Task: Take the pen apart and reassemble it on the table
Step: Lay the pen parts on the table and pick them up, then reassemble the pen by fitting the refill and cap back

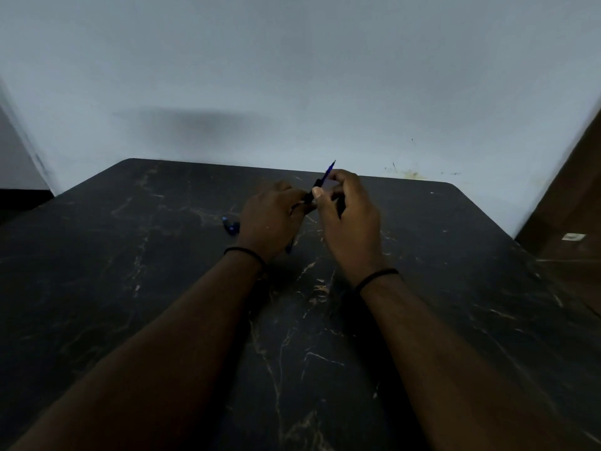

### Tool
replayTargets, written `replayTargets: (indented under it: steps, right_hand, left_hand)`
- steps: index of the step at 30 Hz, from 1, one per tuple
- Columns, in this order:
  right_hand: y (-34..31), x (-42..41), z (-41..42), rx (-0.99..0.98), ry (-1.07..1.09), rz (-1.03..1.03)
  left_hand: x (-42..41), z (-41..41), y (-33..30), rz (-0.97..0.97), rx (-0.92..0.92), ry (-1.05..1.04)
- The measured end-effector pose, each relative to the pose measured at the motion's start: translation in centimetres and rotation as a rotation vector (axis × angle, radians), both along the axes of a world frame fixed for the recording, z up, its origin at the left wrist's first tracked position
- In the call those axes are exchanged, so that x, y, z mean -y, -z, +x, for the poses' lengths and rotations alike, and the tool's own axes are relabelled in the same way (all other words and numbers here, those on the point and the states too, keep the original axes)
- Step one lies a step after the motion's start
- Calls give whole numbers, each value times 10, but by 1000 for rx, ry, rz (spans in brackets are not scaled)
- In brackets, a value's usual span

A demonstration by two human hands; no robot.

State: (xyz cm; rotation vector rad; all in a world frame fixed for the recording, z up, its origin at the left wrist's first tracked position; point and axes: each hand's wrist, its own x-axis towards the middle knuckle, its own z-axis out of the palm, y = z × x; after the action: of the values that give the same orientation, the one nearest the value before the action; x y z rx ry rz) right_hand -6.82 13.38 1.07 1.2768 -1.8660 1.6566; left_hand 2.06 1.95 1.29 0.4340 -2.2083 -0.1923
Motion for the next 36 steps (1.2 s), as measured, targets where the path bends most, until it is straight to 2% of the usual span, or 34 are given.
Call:
replayTargets:
  steps: [5, 8, 11, 15, 18, 21, 25, 28, 31, 36]
  right_hand:
    - [1, 1, -5, -83, 46, 20]
    - [0, 0, -4, -46, 42, -48]
    - [0, -2, -2, 26, 29, -108]
    - [2, -3, 0, 32, 25, -76]
    - [6, -1, 0, 27, 15, 0]
    - [8, -1, -1, 14, 17, 19]
    - [10, 0, -3, 18, 28, 20]
    - [10, -1, -3, 32, 24, 39]
    - [8, -1, -2, 25, 28, 64]
    - [9, -2, 0, 54, 5, 91]
  left_hand:
    - [2, -2, 2, 27, -11, 70]
    - [11, -4, 3, 173, -38, 68]
    - [28, 3, 7, 343, -126, -103]
    - [46, 22, 5, 457, -158, -522]
    - [57, 31, 6, 513, 38, -687]
    - [63, 36, 8, 535, 272, -699]
    - [65, 35, 8, 502, 340, -670]
    - [67, 37, 11, 545, 423, -639]
    - [68, 38, 10, 448, 541, -667]
    - [66, 39, 10, 469, 490, -734]
